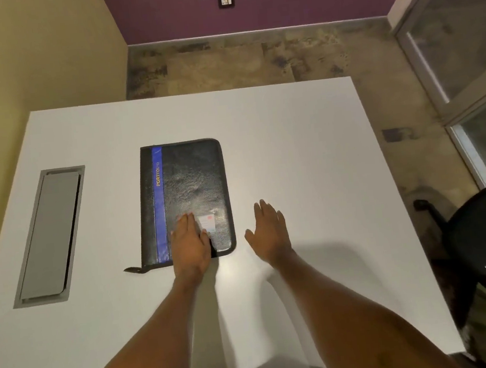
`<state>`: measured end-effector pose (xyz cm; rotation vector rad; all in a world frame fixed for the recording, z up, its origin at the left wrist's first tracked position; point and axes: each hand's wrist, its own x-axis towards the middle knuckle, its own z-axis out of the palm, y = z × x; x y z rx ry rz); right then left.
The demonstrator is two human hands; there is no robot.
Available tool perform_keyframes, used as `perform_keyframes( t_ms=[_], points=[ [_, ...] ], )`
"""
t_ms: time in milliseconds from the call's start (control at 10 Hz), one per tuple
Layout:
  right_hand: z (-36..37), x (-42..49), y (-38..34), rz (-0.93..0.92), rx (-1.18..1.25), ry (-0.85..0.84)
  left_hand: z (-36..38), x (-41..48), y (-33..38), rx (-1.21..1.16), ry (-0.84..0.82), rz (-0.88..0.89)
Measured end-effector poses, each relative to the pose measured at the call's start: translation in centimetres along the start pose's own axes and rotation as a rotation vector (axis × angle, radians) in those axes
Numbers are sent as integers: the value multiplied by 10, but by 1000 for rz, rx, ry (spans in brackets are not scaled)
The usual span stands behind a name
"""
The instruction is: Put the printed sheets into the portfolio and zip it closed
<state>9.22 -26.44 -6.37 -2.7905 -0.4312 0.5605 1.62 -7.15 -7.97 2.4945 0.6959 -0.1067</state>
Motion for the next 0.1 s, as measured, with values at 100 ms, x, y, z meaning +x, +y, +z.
perform_keyframes(
  t_ms=[100],
  points=[
    [-18,-13,32,22,-65,66,10,-12,42,-51,-28,83]
  ],
)
